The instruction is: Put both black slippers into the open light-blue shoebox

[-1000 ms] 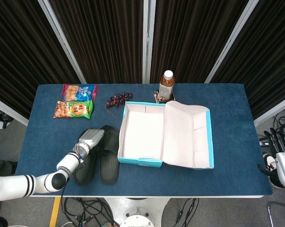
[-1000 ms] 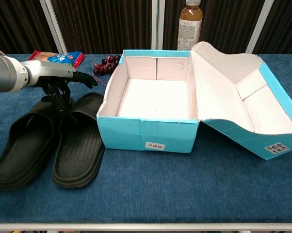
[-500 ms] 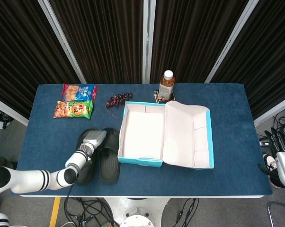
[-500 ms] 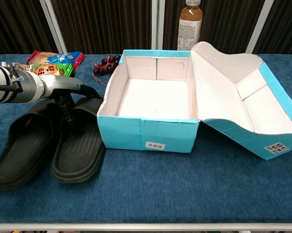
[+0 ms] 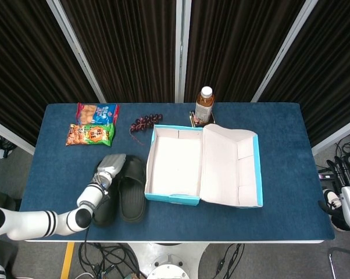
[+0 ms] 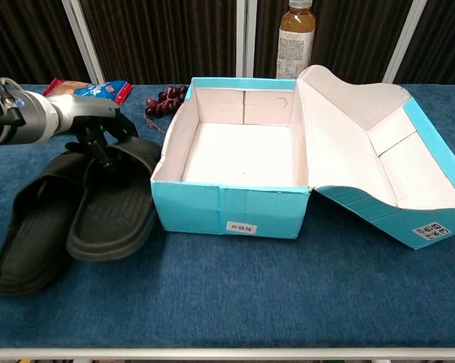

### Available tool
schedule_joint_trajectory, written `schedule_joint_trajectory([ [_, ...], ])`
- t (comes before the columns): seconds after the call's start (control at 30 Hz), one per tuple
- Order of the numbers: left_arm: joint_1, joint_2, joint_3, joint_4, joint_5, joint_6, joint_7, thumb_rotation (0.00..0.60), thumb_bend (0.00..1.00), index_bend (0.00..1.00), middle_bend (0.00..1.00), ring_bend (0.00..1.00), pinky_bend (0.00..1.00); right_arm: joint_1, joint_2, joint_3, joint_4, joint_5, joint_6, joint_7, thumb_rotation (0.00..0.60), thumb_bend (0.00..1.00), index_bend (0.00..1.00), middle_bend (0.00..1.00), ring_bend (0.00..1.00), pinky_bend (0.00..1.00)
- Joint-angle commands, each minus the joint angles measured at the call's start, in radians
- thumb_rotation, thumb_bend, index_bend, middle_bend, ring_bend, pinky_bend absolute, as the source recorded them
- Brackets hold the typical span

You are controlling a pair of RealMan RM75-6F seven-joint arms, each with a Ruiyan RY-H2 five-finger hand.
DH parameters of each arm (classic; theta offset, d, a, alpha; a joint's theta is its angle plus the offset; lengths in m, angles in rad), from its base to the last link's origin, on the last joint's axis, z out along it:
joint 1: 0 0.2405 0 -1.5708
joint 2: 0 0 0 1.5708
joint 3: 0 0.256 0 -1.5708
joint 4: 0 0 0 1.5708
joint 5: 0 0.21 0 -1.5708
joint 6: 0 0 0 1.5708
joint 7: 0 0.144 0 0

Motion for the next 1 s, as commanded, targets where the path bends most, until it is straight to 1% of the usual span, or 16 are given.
schedule_joint_trajectory([
  [0.03,0.018,0.056,-0.011,-0.059,0.041,0.074,0.017,0.6,0.0,0.42,0.45,0.81,0.92,-0.001,0.001,0.0,0.0,-0.002,0.003,0.001,0.6,0.03,0.0,0.0,0.0,0.0],
  [0.17,0.037,0.104,-0.02,-0.11,0.067,0.143,0.032,0.6,0.0,0.42,0.45,0.81,0.92,-0.004,0.003,-0.001,0.002,-0.004,0.009,0.006,0.6,0.03,0.0,0.0,0.0,0.0],
  [0.27,0.06,0.145,-0.047,-0.135,0.086,0.176,0.007,0.6,0.0,0.42,0.45,0.81,0.92,-0.007,0.005,-0.001,0.004,-0.004,0.011,0.009,0.6,0.03,0.0,0.0,0.0,0.0],
  [0.37,0.09,0.18,-0.094,-0.14,0.11,0.19,-0.061,0.6,0.0,0.42,0.45,0.81,0.92,-0.008,0.006,-0.002,0.003,-0.005,0.012,0.007,0.6,0.03,0.0,0.0,0.0,0.0],
  [0.47,0.123,0.178,-0.177,-0.113,0.158,0.177,-0.205,0.6,0.0,0.42,0.47,0.81,0.92,-0.007,0.01,-0.003,-0.002,-0.008,0.012,0.001,0.6,0.03,0.0,0.0,0.0,0.0],
  [0.5,0.132,0.165,-0.208,-0.094,0.194,0.162,-0.268,0.6,0.0,0.42,0.47,0.81,0.92,-0.006,0.013,-0.002,-0.006,-0.008,0.011,-0.003,0.6,0.03,0.0,0.0,0.0,0.0],
  [0.6,0.141,0.106,-0.272,-0.033,0.315,0.108,-0.432,0.6,0.0,0.42,0.47,0.79,0.91,-0.004,0.021,-0.001,-0.02,-0.008,0.009,-0.017,0.6,0.03,0.0,0.0,0.0,0.0],
  [0.73,0.119,-0.001,-0.335,0.075,0.448,0.034,-0.623,0.6,0.0,0.42,0.47,0.75,0.89,-0.001,0.033,-0.001,-0.041,-0.008,0.005,-0.039,0.6,0.03,0.0,0.0,0.0,0.0],
  [0.83,0.089,-0.087,-0.369,0.17,0.529,-0.016,-0.756,0.6,0.0,0.42,0.47,0.73,0.87,-0.001,0.043,-0.001,-0.057,-0.004,0.001,-0.053,0.6,0.03,0.0,0.0,0.0,0.0],
  [0.9,0.064,-0.134,-0.381,0.234,0.574,-0.065,-0.833,0.6,0.0,0.42,0.47,0.73,0.86,-0.002,0.05,0.0,-0.067,0.0,0.001,-0.062,0.6,0.03,0.0,0.0,0.0,0.0],
  [1.0,0.026,-0.195,-0.384,0.324,0.638,-0.109,-0.901,0.6,0.0,0.42,0.46,0.71,0.84,-0.003,0.059,0.0,-0.081,0.004,0.001,-0.076,0.6,0.03,0.0,0.0,0.0,0.0],
])
